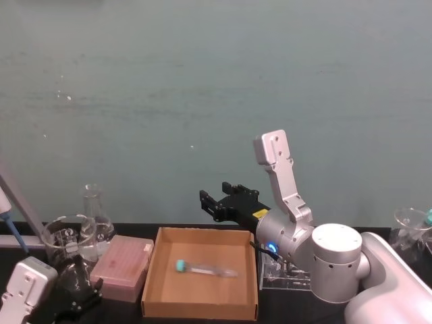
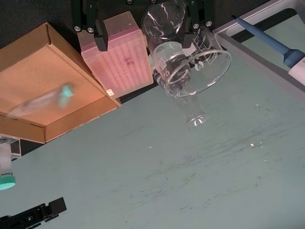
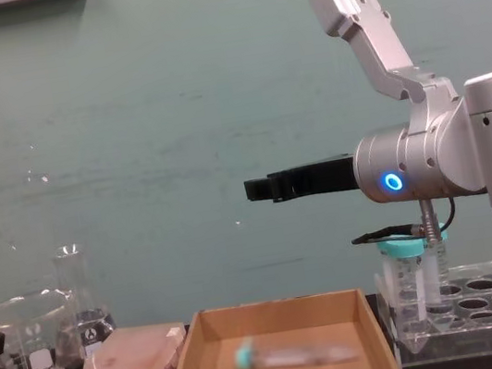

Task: Use the right hand to move the test tube from the test tube rack into the box.

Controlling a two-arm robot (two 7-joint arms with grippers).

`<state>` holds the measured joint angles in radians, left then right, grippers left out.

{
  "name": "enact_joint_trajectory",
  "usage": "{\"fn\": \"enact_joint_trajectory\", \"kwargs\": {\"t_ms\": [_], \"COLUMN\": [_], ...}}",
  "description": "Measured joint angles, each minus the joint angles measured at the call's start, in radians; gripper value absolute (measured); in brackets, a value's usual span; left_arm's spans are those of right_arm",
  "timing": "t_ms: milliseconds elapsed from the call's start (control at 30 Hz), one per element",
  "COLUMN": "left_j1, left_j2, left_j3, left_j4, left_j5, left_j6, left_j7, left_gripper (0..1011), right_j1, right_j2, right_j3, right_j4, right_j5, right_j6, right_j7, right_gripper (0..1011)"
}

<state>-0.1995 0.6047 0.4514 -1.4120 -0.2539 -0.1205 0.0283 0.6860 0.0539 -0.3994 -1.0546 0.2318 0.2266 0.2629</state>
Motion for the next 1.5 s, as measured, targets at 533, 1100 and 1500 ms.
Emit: {"fn": "enact_joint_trajectory", "kwargs": {"t_ms": [533, 1100, 1500], "left_j1": [0.0, 0.0, 0.0], "left_j2": [0.0, 0.0, 0.0], "left_j3": [0.0, 0.0, 0.0], "left_j4": [0.0, 0.0, 0.0], "left_j5": [0.0, 0.0, 0.0], "left_j6": [0.0, 0.0, 0.0], "left_j7": [0.0, 0.0, 0.0], "left_gripper": [1000, 1000, 1000], "right_j1": [-0.002, -0.092, -0.127], "right_j2": [0.001, 0.05, 0.07], "right_j3": [0.002, 0.044, 0.091], "right_j4": [-0.003, -0.19, -0.253], "right_j5": [0.002, 0.027, 0.047], "right_j6": [0.002, 0.0, -0.01], "right_j7": [0.001, 0.011, -0.027], "right_gripper": [1002, 1003, 1002]}}
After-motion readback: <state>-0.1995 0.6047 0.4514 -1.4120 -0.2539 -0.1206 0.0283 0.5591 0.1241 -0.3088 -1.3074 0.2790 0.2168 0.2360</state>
